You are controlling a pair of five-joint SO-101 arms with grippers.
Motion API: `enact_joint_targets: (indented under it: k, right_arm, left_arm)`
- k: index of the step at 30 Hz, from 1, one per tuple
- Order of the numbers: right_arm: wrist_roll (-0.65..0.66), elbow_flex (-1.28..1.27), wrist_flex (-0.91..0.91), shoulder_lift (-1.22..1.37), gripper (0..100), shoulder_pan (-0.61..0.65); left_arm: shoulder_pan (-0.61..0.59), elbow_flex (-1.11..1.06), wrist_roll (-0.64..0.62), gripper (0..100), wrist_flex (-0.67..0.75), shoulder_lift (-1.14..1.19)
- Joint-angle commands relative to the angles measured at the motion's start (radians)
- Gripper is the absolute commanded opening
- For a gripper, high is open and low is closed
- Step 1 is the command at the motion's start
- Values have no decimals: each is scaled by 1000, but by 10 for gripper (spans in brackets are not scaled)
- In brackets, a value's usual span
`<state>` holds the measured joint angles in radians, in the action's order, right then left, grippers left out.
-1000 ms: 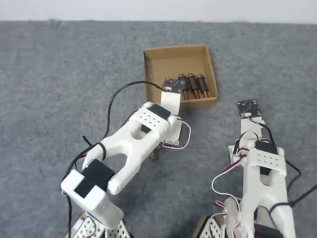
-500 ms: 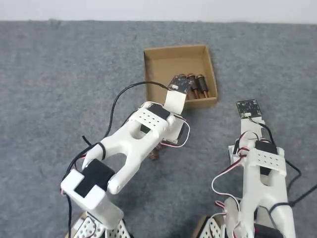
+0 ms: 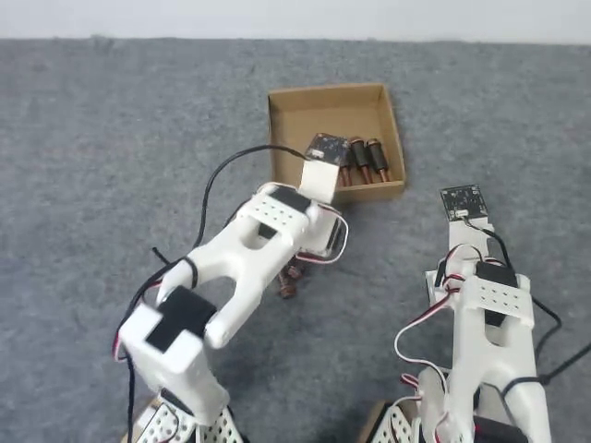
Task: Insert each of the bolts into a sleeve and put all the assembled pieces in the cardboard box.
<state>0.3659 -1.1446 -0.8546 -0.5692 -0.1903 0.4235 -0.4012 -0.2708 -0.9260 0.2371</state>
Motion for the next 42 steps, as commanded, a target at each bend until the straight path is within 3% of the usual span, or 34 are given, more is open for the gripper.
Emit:
enact_joint_targets:
  k: [1,10,12,15,21,27,37,42]
  right_arm:
    - [-5,5,8,-25,6,-12]
    - [-5,5,8,-25,6,-12]
    - [-5,5,8,-25,6,-12]
    - [-5,5,8,-25,6,-12]
    - [-5,5,10,-25,6,-10]
    - [-5,5,12,-25,6,-10]
    - [-5,5,12,-25,6,-10]
    - [-5,5,13,-25,6,-10]
  left_arm:
    - [-6,143,9,111,-89,57]
    - [55,251,17,111,-235,155]
    - [69,248,64,99,-238,157]
    - [83,248,161,5,-239,157]
    - [94,282,242,12,-324,152]
    - [141,386,425,12,-480,152]
    - [328,343,611,13,-486,150]
    - [344,332,620,55,-427,150]
